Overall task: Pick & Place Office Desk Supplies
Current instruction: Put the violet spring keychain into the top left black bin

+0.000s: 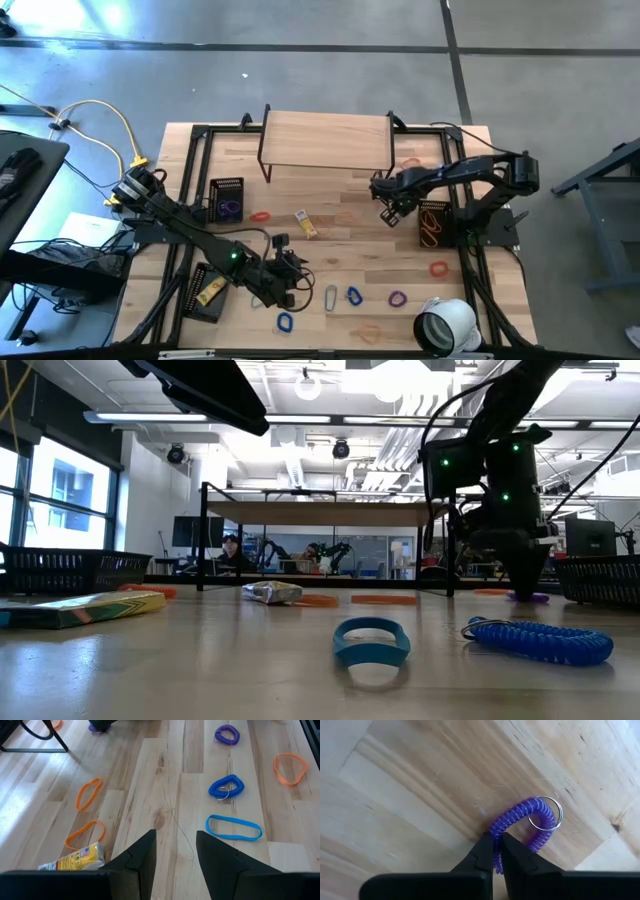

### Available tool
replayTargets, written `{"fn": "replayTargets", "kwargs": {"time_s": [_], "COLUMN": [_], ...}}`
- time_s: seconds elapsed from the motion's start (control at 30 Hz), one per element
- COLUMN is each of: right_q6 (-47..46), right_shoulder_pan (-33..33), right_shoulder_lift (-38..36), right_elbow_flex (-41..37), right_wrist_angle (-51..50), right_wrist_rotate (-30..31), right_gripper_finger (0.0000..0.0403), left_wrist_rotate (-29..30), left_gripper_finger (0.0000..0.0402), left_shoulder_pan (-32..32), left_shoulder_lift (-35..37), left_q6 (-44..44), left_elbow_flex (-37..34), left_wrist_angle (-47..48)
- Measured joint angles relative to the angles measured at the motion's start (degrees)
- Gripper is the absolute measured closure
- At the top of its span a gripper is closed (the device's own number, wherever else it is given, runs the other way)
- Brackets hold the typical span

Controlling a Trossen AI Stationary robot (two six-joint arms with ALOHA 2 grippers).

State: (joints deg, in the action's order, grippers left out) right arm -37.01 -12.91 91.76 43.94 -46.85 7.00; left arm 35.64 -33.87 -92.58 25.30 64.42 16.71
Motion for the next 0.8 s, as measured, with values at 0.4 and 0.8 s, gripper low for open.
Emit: {"fn": "replayTargets", "kwargs": {"time_s": [0.4, 0.8], "right_q6": [-1.9, 7.1], "right_shoulder_pan": [11.5, 33.4], "right_shoulder_lift": [-2.1, -5.0], "right_elbow_flex": [9.4, 15.0], "right_wrist_angle": [-9.1, 21.5], "right_wrist_rotate": [3.4, -2.0], "right_gripper_finger": [0.0399, 0.0399], "left_wrist_rotate": [0.0, -1.3], "left_gripper_finger": [0.0269, 0.0269], "left_shoulder_pan": [0.0, -0.1], "left_shoulder_lift": [0.0, 0.1], "left_q6": [-3.0, -5.6], "left_elbow_flex": [0.0, 0.0], "left_wrist_angle": [0.0, 2.4]}}
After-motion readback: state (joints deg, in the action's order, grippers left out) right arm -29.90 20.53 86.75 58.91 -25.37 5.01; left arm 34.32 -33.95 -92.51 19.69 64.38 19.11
